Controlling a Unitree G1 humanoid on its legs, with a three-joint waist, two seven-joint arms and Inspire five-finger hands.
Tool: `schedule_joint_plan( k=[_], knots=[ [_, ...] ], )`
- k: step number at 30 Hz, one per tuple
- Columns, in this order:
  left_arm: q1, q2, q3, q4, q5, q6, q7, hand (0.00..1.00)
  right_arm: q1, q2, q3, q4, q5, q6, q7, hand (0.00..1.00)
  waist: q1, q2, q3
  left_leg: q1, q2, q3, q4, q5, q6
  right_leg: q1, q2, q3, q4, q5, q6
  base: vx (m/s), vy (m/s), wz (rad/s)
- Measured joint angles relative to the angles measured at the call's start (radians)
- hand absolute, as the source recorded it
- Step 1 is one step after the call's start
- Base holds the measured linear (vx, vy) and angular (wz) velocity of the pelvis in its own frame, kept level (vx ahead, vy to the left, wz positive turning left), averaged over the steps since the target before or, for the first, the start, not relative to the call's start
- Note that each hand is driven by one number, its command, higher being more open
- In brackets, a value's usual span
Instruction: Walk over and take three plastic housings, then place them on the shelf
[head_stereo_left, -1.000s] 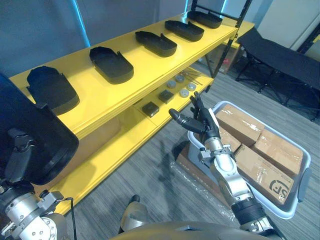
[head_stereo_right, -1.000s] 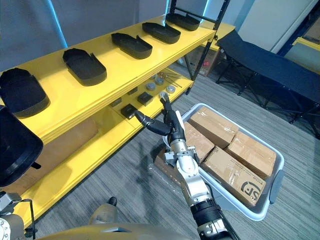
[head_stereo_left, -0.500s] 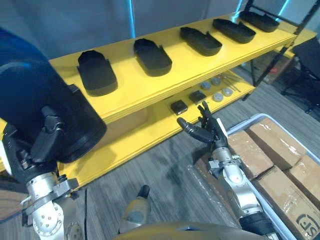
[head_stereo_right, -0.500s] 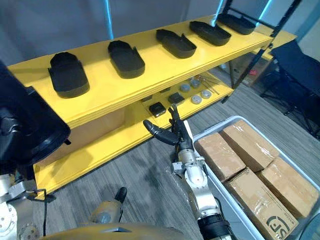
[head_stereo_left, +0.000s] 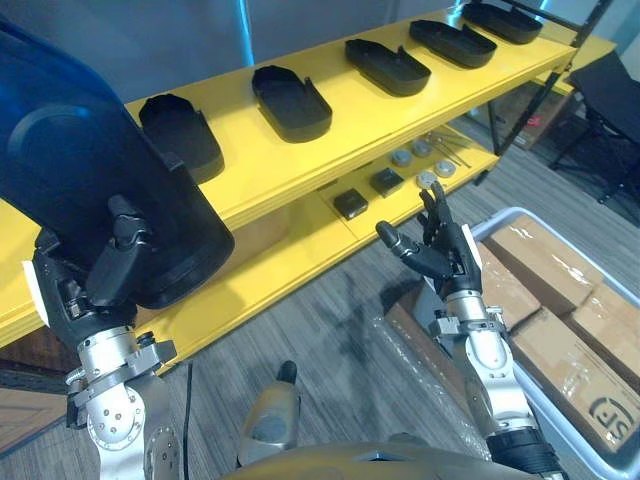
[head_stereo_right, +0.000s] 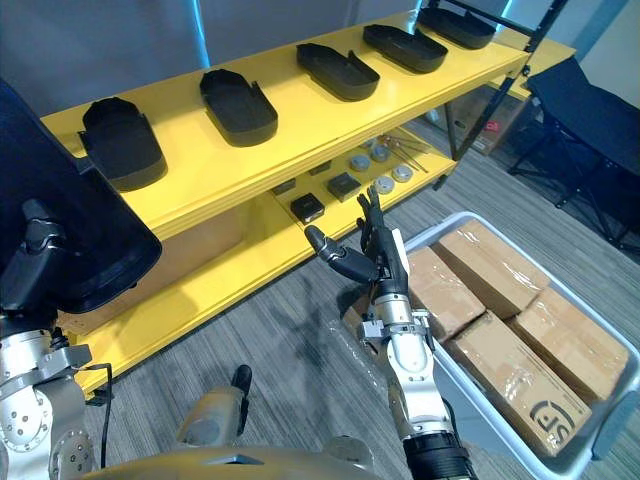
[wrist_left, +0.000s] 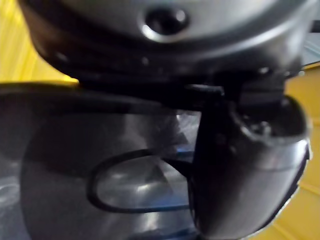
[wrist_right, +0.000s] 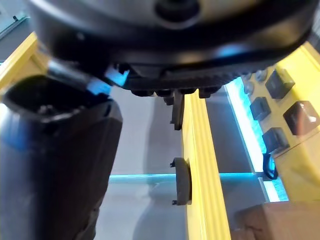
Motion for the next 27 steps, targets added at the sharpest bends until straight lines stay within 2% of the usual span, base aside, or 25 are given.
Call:
schedule_joint_plan(
  k=[2,3,4,5,6,7,8,9,10,12,13,15,17,18,19,20,21,22,23,25,26,27],
  knots=[
    [0.0,0.0,0.027,0.0,0.0,-0.005,0.0,0.0,-0.009,0.012,0.022,-0.001,-0.005,-0.009,-0.021,1.0,0.017,-0.008,-0.003,-0.004,-0.016,0.024,0.081,-0.075,0.01,0.039,-0.018,0.003,-0.022,-0.01,-0.01,0.16,0.162,-0.1],
    [-0.004,0.001,0.042,0.0,0.0,-0.01,0.001,0.0,-0.011,0.013,0.034,-0.002,-0.007,-0.014,-0.033,1.0,0.019,-0.018,-0.015,-0.004,-0.034,0.036,0.102,-0.113,0.015,0.052,-0.026,0.011,0.007,-0.002,-0.032,0.24,0.165,0.09],
    [-0.021,0.002,0.051,0.0,0.0,-0.01,0.006,0.0,-0.027,0.011,0.044,-0.003,-0.008,-0.016,-0.04,1.0,0.018,-0.013,-0.016,-0.004,-0.041,0.028,0.124,-0.13,0.036,-0.023,-0.059,0.043,0.168,0.046,-0.045,0.28,0.238,0.19],
    [-0.029,0.008,0.053,0.0,0.0,-0.01,0.005,0.0,-0.033,0.014,0.048,-0.003,-0.008,-0.016,-0.045,1.0,0.017,-0.013,-0.017,0.0,-0.044,0.024,0.124,-0.134,0.045,-0.063,-0.073,0.067,0.252,0.08,-0.054,0.21,0.234,0.32],
    [-0.044,0.03,0.053,-0.001,0.001,-0.01,0.009,0.0,-0.044,0.022,0.049,-0.003,-0.009,-0.016,-0.051,1.0,0.014,-0.017,-0.019,0.022,-0.055,0.009,0.111,-0.145,0.06,-0.128,-0.094,0.101,0.377,0.161,-0.065,0.29,0.222,0.29],
    [-0.052,0.048,0.054,-0.002,0.001,-0.01,0.018,0.0,-0.059,0.033,0.049,-0.003,-0.021,-0.017,-0.051,1.0,0.01,-0.012,-0.016,0.052,-0.06,0.0,0.089,-0.151,0.077,-0.169,-0.101,0.128,0.462,0.181,-0.069,0.34,0.13,0.28],
    [-0.059,0.053,0.056,-0.002,0.0,-0.01,0.031,0.0,-0.081,0.036,0.049,-0.003,-0.047,-0.02,-0.05,1.0,0.004,-0.006,-0.014,0.087,-0.058,-0.015,0.073,-0.156,0.086,-0.196,-0.086,0.133,0.496,0.125,-0.076,0.31,0.065,0.24],
    [-0.064,0.052,0.055,-0.002,0.0,-0.01,0.037,0.0,-0.093,0.034,0.049,-0.003,-0.047,-0.025,-0.048,1.0,-0.002,-0.003,-0.014,0.103,-0.054,-0.024,0.064,-0.152,0.08,-0.202,-0.07,0.126,0.488,0.099,-0.078,0.23,0.044,0.28],
    [-0.074,0.053,0.055,-0.002,0.0,-0.01,0.043,0.0,-0.106,0.034,0.048,-0.003,-0.047,-0.039,-0.048,1.0,-0.011,0.012,-0.014,0.12,-0.048,-0.036,0.05,-0.152,0.08,-0.214,-0.046,0.114,0.445,0.072,-0.084,0.21,0.029,0.34],
    [-0.1,0.056,0.055,-0.001,0.0,-0.01,0.052,0.0,-0.137,0.02,0.041,-0.003,-0.044,-0.068,-0.047,1.0,-0.015,0.022,-0.02,0.149,-0.04,-0.059,0.027,-0.156,0.077,-0.251,0.0,0.122,0.334,0.057,-0.099,0.27,-0.011,0.39],
    [-0.124,0.057,0.054,0.003,0.0,-0.01,0.055,0.0,-0.163,-0.004,0.033,-0.01,-0.043,-0.078,-0.046,1.0,-0.021,0.025,-0.025,0.153,-0.035,-0.087,0.019,-0.159,0.072,-0.287,0.034,0.161,0.255,0.058,-0.097,0.26,-0.076,0.64],
    [-0.163,0.068,0.043,0.036,-0.001,-0.009,0.055,0.0,-0.195,-0.05,0.009,-0.041,-0.043,-0.082,-0.034,1.0,-0.035,0.039,-0.028,0.154,-0.032,-0.148,0.02,-0.172,0.054,-0.336,0.078,0.267,0.133,0.077,-0.072,0.18,-0.125,0.84],
    [-0.171,0.074,0.031,0.071,-0.001,-0.009,0.057,0.0,-0.215,-0.071,-0.004,-0.093,-0.042,-0.084,-0.026,1.0,-0.044,0.036,-0.032,0.161,-0.039,-0.212,0.022,-0.189,0.026,-0.347,0.106,0.364,0.039,0.105,-0.034,0.2,-0.256,0.9],
    [-0.17,0.074,0.024,0.079,-0.001,-0.008,0.057,0.0,-0.218,-0.075,-0.007,-0.116,-0.041,-0.084,-0.022,1.0,-0.047,0.031,-0.035,0.159,-0.043,-0.236,0.023,-0.195,0.016,-0.344,0.111,0.387,0.013,0.118,-0.026,0.23,-0.356,1.18],
    [-0.163,0.075,0.01,0.085,-0.002,-0.007,0.055,0.0,-0.226,-0.082,-0.008,-0.16,-0.04,-0.085,-0.01,1.0,-0.055,0.008,-0.048,0.153,-0.061,-0.285,0.022,-0.209,-0.007,-0.327,0.117,0.414,-0.018,0.162,-0.031,0.19,-0.322,1.1],
    [-0.159,0.075,0.003,0.087,-0.003,-0.007,0.053,0.0,-0.226,-0.083,-0.008,-0.184,-0.039,-0.085,-0.004,1.0,-0.056,-0.008,-0.058,0.152,-0.071,-0.309,0.023,-0.217,-0.021,-0.313,0.116,0.418,-0.031,0.209,-0.018,0.24,-0.423,1.34],
    [-0.143,0.041,-0.023,0.098,-0.005,-0.004,0.049,0.0,-0.233,-0.105,-0.004,-0.216,-0.039,-0.089,0.012,1.0,-0.053,0.024,-0.071,0.154,-0.043,-0.344,0.022,-0.228,-0.043,-0.292,0.135,0.367,-0.028,0.218,-0.014,0.2,-0.397,1.2],
    [-0.125,0.02,-0.041,0.099,-0.004,-0.003,0.047,0.0,-0.248,-0.13,0.003,-0.239,-0.039,-0.089,0.025,1.0,-0.05,0.049,-0.088,0.151,0.007,-0.326,0.002,-0.219,-0.058,-0.263,0.162,0.307,-0.051,0.216,-0.039,0.22,-0.449,1.13],
    [-0.124,0.017,-0.046,0.099,-0.004,-0.002,0.043,0.0,-0.257,-0.14,0.001,-0.247,-0.038,-0.089,0.03,1.0,-0.051,0.053,-0.091,0.149,0.031,-0.293,-0.017,-0.203,-0.063,-0.245,0.167,0.272,-0.067,0.216,-0.05,0.16,-0.334,1.29],
    [-0.141,0.011,-0.068,0.099,-0.004,-0.003,-0.002,0.0,-0.258,-0.178,-0.047,-0.312,-0.035,-0.083,0.033,1.0,-0.077,0.055,-0.104,0.136,0.104,-0.065,-0.092,-0.134,-0.043,-0.178,0.167,0.132,-0.148,0.232,-0.079,0.14,-0.299,1.67],
    [-0.157,0.01,-0.078,0.099,-0.004,-0.005,-0.024,0.0,-0.252,-0.186,-0.081,-0.334,-0.034,-0.082,0.033,1.0,-0.082,0.056,-0.105,0.136,0.124,0.026,-0.115,-0.118,-0.034,-0.166,0.166,0.093,-0.162,0.234,-0.083,0.09,-0.22,1.36],
    [-0.166,0.01,-0.082,0.099,-0.005,-0.008,-0.038,0.0,-0.246,-0.186,-0.101,-0.345,-0.035,-0.082,0.033,1.0,-0.082,0.055,-0.105,0.138,0.139,0.073,-0.135,-0.096,-0.03,-0.161,0.162,0.07,-0.165,0.233,-0.085,0.03,-0.106,1.15]
  ],
)
